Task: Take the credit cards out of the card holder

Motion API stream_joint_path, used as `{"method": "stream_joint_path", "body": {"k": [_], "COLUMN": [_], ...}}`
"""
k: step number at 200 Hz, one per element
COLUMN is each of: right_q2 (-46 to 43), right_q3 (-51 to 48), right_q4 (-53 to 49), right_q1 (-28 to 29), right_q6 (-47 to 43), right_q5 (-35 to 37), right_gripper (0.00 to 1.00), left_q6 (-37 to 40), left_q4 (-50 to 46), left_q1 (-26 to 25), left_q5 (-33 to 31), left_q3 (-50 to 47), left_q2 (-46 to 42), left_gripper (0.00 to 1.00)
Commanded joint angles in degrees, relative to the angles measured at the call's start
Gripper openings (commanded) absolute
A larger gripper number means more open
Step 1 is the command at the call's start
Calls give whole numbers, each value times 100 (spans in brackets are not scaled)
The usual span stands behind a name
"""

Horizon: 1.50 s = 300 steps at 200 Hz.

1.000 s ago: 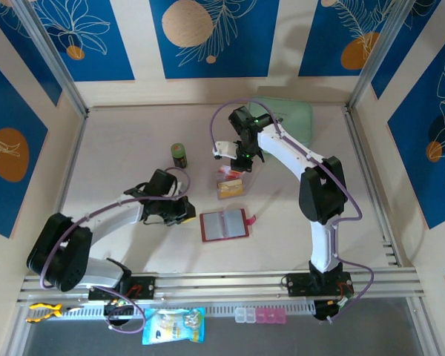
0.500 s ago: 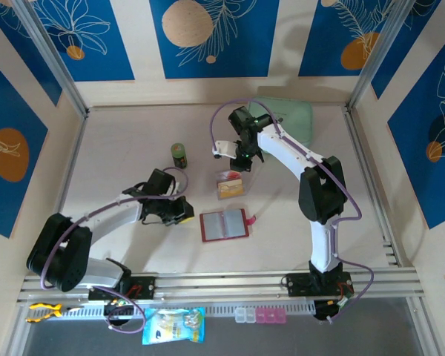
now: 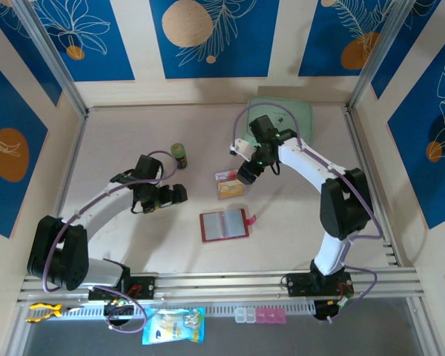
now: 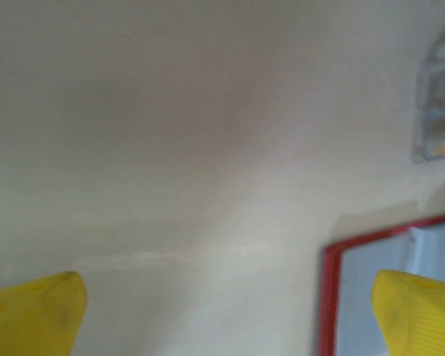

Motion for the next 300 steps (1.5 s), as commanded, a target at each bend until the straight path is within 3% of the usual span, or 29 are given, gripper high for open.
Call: {"method": "stream_joint_path", "body": {"k": [1,26,86,147,202,234,252,281,300], "right_q2": [-460,-809,-1552,-1828,-1758,-1461,-1501,-1316,-1320], "right_q3": [-600,-1286,-2841,-4260,-4863,-4954,-5201,-5483,-5472], "right_q4": [815,1401,2939,5428,7179,7626,8015,8668,8627], "right_q1": [-149,-405,-1157,-1970,-2180,-2293,-2354,-2438,-2431], "right_q6": [943,1764,2757,3480,3512,3576,3623,3598,3604], "right_q5": [-10,562,1278,1305,1138,983,892,607,595], "right_gripper": [88,100,99,99,99,99,99,99,99], "left_q6": [557,948,1665,2745,3313,3653,3581,3455,3337], "left_q4": [-412,-536,674,3645,6552,7879,8204,7961,8519], "left_q1": [175,287,652,715,716,802,917,1082,1265], "left_q5": [-829,-1497,-3040,-3957,-4069,-3629,-3498,-2940,-2529], "left_q3": [256,467,-126,-1625,-2267,-2362,-2379,-2392,-2659], "left_q2": [1,139,-186,-841,78,628,938,841,1020], "left_gripper": [100,100,100,99,99,99,99,99,99]}}
